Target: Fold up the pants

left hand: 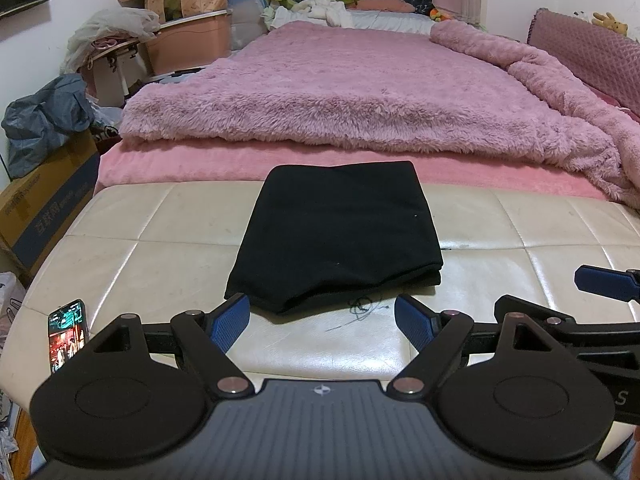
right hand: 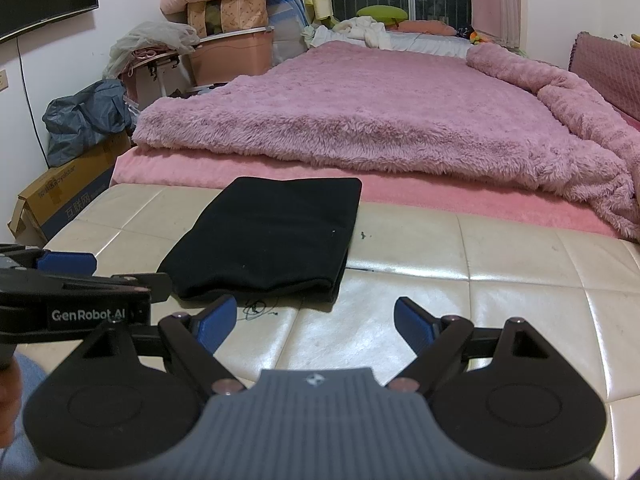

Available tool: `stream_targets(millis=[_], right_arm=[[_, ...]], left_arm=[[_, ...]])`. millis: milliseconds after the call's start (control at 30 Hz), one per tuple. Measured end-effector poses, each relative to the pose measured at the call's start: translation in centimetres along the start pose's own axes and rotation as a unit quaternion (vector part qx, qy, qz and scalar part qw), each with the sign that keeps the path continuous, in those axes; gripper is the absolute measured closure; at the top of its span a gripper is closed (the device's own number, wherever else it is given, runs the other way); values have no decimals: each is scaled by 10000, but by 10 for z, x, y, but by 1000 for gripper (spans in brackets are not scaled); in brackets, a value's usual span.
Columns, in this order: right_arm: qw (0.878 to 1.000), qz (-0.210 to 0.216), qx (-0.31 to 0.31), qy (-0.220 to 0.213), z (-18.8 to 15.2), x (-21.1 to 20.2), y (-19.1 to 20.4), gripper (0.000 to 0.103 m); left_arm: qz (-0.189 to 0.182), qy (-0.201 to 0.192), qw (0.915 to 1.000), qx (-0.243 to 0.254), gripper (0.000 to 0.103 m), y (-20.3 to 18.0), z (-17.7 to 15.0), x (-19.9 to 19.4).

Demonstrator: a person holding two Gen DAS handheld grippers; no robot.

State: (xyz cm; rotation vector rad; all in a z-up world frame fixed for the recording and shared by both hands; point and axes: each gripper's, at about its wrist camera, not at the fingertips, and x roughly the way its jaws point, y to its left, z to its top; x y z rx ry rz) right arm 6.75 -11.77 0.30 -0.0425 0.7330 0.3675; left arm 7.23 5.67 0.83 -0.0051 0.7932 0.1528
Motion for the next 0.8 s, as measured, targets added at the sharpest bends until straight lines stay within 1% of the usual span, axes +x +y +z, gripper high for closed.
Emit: stream_targets(millis=[800], right_arm=[[10000, 24, -6, 18, -3, 0, 3, 21]], left_arm=[[-16, 27, 10000, -17, 8, 4, -3, -1]])
